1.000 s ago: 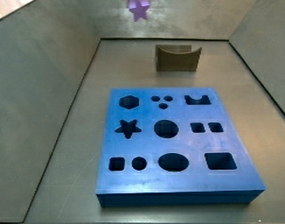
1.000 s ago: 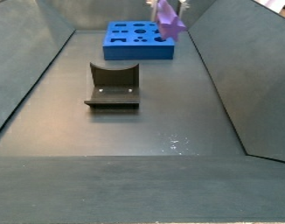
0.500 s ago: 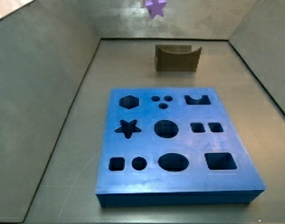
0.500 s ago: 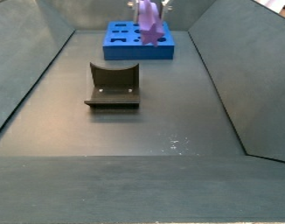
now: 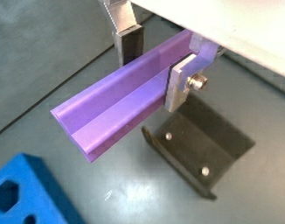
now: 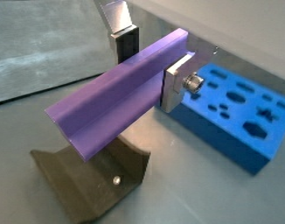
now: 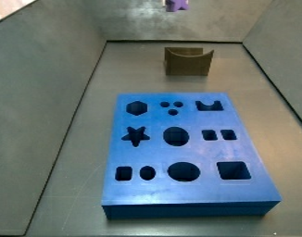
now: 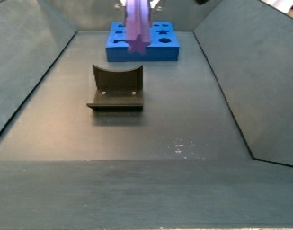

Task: Pick up the star object. Move up. Place the star object on the fixture. Regrasp the star object. Move to above the board. Insert the star object.
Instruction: Place the star object on the fixture.

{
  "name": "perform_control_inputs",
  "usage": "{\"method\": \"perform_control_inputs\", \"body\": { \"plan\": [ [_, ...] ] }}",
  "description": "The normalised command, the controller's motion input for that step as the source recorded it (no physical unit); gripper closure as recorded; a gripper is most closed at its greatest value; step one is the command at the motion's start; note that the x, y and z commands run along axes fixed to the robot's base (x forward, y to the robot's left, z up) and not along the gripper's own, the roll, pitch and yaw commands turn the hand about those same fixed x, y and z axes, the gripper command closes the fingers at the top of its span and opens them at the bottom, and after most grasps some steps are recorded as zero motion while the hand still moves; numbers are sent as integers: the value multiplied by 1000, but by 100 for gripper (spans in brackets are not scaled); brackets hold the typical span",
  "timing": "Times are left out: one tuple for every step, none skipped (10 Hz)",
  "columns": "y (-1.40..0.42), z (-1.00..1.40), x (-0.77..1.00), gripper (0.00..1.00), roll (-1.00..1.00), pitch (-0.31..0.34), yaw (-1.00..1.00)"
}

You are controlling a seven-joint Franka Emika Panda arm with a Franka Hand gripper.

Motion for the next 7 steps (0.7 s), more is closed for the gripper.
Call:
{"method": "perform_control_inputs", "body": {
  "plan": [
    [60,-14,727,100,-1000,91,-158],
    [55,-15,630,100,-1000,91,-166],
    [53,-14,538,100,-1000,85,-176],
    [51,-14,448,100,-894,71,-173],
    [48,-13,331,100,-675,47,-149],
    [48,-14,246,100,-506,33,-134],
    [45,-14,160,100,-338,26,-118]
  ]
}}
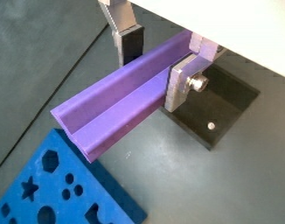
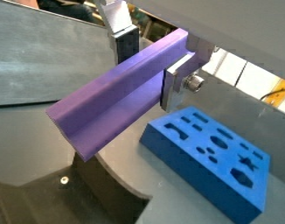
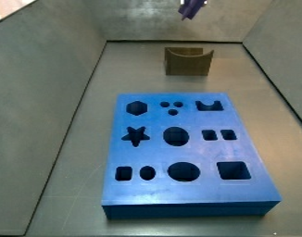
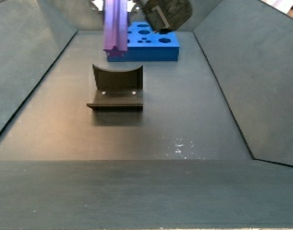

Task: Pick up the star object. Move up. Place the star object on the fixture. Regrasp the star object. Move to above the board. Insert the star object.
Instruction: Place the star object on the fixture.

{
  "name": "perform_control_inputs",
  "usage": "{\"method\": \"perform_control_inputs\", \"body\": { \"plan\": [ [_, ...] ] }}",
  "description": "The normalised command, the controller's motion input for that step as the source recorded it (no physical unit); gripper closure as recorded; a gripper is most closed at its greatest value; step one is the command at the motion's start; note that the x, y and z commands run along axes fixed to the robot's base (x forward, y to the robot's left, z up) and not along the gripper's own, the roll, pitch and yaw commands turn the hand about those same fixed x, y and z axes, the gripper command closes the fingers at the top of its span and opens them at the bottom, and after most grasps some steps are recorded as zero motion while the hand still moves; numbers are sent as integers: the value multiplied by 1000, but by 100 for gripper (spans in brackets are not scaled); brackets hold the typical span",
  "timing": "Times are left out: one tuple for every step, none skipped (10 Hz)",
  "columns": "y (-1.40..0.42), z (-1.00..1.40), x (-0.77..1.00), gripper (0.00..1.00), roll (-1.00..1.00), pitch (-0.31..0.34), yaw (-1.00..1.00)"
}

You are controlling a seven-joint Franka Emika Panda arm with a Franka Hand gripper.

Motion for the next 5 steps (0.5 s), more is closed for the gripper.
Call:
{"method": "perform_control_inputs", "body": {
  "plan": [
    [32,1,55,100,-203,10,-96],
    [131,-1000,112,100,-1000,215,-114],
    [135,-1000,119,100,-1000,202,-123],
    [138,-1000,140,100,-978,232,-171],
    [136,-1000,157,100,-829,209,-189]
  ]
}}
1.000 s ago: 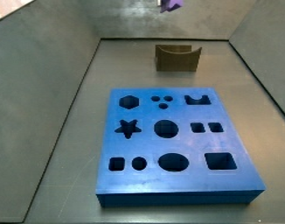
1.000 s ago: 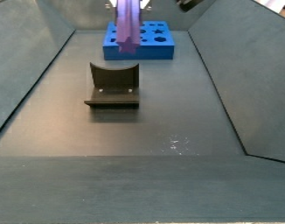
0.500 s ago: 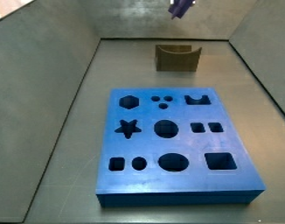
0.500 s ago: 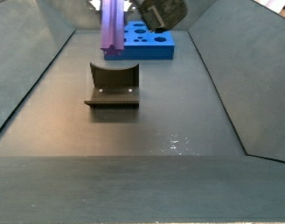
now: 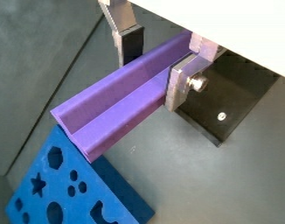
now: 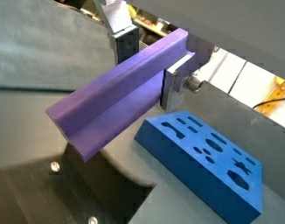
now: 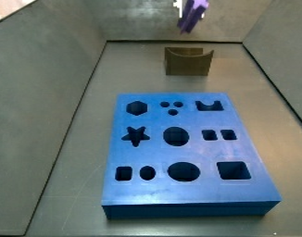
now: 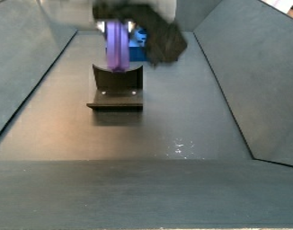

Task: Pick up the star object. Move up. Place the star object on the fixture. Regrasp the star object. Move to above the board. Insert the star object.
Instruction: Place the star object on the fixture.

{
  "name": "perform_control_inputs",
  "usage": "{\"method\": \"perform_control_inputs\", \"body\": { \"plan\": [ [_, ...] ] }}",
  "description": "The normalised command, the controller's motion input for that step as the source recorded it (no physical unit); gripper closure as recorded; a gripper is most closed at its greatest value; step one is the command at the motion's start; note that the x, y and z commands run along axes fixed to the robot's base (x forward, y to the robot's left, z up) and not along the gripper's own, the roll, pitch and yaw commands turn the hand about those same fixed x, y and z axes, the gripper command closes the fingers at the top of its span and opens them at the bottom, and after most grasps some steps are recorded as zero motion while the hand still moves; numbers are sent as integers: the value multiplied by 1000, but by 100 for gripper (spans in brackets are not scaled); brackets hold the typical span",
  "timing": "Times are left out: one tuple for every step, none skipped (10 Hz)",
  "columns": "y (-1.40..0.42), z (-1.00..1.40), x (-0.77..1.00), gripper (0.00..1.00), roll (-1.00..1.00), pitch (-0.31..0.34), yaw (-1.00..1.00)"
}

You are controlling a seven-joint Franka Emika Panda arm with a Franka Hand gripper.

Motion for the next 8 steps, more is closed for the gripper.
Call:
{"method": "perform_control_inputs", "body": {
  "plan": [
    [138,-1000,163,100,-724,178,-202],
    [141,-1000,164,100,-509,114,-221],
    [142,-1000,173,100,-340,72,-224],
    [136,-1000,190,100,-199,24,-211],
    [117,-821,164,100,-169,-13,-190],
    [88,-546,125,100,-165,-50,-156],
    [81,-443,105,100,-150,-61,-138],
    [69,-367,72,100,-126,-75,-103]
  ]
}}
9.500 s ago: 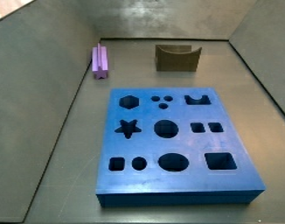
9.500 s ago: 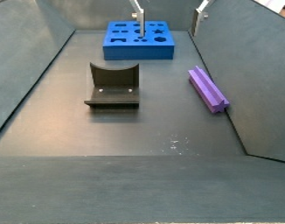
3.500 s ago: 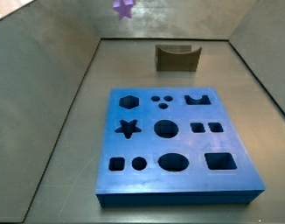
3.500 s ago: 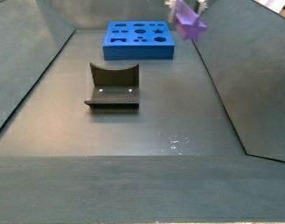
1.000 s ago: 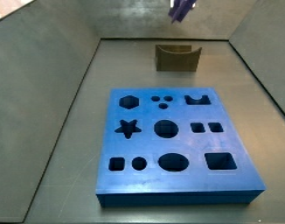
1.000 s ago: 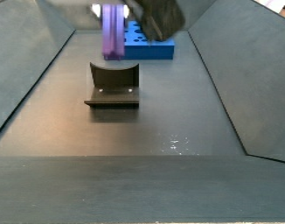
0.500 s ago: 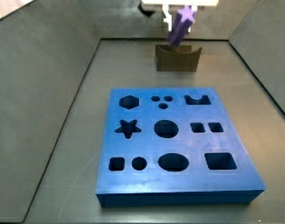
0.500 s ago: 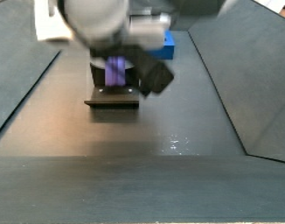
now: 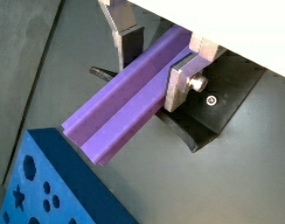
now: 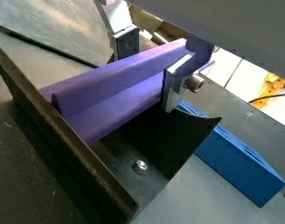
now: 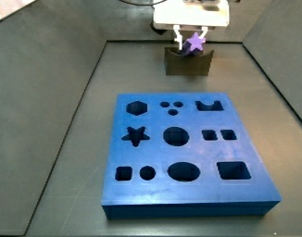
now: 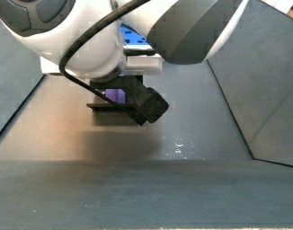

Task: Pick up the star object. Move up. Place the star object on the fixture. Regrasp the star object. Move to above the board. Insert the star object.
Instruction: Place the star object on the fixture, then regrasp the star object.

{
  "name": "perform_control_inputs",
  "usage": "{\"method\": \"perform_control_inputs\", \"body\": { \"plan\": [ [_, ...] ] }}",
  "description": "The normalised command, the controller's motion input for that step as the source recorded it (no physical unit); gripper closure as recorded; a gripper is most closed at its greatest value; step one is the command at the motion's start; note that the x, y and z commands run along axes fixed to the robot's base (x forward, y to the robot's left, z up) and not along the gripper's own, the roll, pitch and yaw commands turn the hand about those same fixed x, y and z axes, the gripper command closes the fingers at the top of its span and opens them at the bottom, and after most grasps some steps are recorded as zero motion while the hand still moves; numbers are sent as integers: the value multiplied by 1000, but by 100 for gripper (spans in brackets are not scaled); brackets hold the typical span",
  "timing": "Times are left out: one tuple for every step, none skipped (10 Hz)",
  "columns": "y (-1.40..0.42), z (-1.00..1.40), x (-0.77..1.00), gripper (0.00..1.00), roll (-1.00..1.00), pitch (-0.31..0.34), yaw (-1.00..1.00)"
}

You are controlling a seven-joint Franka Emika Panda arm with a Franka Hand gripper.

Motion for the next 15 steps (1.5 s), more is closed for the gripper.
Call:
{"method": "perform_control_inputs", "body": {
  "plan": [
    [70,-368,70,100,-122,-77,-81],
    [70,-369,69,100,-122,-77,-62],
    [70,-369,68,100,-122,-76,-46],
    [0,0,0,0,0,0,0],
    [0,1000,0,0,51,-63,14],
    [3,1000,-10,0,56,-57,25],
    [4,1000,-25,0,59,-45,36],
    [0,1000,-37,0,65,-23,49],
    [2,1000,-42,0,61,4,56],
    [4,890,-41,0,53,43,56],
    [6,769,-37,0,47,61,51],
    [9,527,-29,0,39,87,29],
    [10,339,-26,0,40,101,14],
    [-1000,931,-4,0,1000,69,35],
    [-1000,821,-1,0,1000,66,33]
  ]
}}
